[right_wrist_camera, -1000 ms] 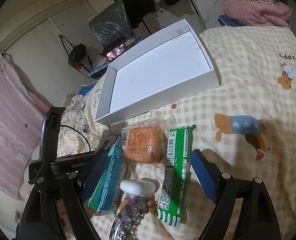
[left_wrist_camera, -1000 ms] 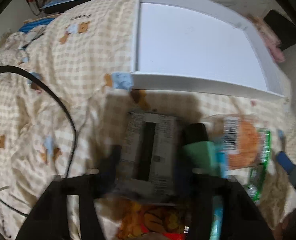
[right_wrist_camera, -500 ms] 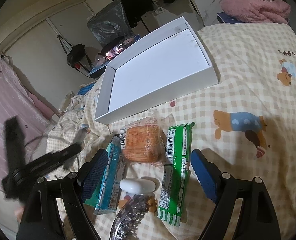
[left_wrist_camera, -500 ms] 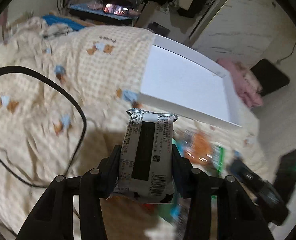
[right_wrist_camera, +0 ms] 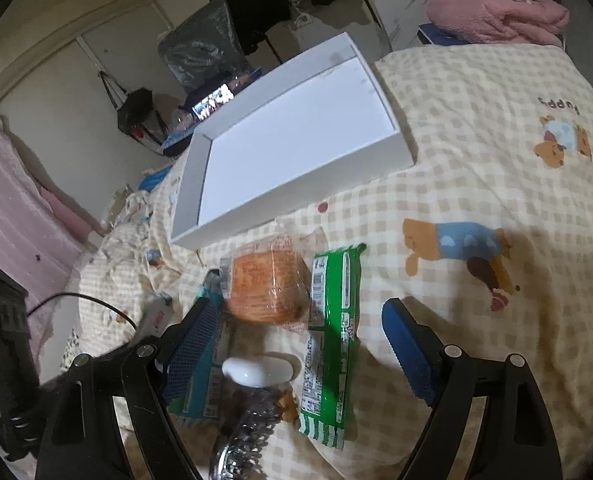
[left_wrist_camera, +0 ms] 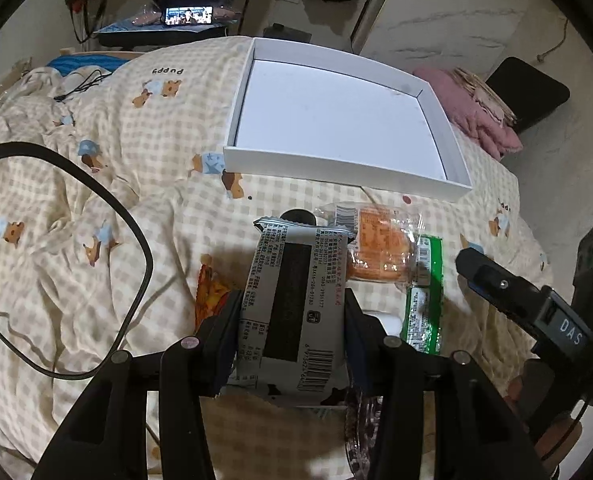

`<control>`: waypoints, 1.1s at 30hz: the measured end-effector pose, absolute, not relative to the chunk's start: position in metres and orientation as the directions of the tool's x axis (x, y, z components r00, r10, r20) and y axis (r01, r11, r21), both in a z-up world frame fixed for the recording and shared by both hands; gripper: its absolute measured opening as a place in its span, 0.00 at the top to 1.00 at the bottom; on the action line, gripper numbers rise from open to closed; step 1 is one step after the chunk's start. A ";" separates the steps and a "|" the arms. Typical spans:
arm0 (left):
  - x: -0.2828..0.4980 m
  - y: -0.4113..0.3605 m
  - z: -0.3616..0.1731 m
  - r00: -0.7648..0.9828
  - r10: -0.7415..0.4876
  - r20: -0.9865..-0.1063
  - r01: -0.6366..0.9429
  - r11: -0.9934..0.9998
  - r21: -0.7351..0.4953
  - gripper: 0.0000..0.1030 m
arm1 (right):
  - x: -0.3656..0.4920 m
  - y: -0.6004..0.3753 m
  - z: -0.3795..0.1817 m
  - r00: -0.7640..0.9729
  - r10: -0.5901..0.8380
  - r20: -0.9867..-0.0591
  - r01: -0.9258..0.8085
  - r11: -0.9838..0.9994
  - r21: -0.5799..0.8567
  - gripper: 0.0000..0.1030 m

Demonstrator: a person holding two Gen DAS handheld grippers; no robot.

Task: Organize objects
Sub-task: 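Grasp the green stick packet with the right tool while the left holds its packet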

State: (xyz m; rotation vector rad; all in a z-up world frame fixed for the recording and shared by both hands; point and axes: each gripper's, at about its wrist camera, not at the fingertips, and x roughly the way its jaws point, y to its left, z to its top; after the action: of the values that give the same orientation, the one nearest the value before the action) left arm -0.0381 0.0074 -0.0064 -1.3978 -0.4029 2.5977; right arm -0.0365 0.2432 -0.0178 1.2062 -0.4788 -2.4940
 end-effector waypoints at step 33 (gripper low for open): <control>-0.040 0.003 -0.010 -0.543 0.314 -0.779 -0.022 -0.933 -0.360 0.51 | -0.030 0.213 -0.038 -0.520 -0.147 -0.842 0.204 -0.978 0.045 0.47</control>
State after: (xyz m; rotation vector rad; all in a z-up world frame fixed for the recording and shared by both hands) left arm -0.0397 0.0030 -0.0102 -1.3865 -0.4608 2.5593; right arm -0.0305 0.2134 -0.0377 1.4171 0.0877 -2.5738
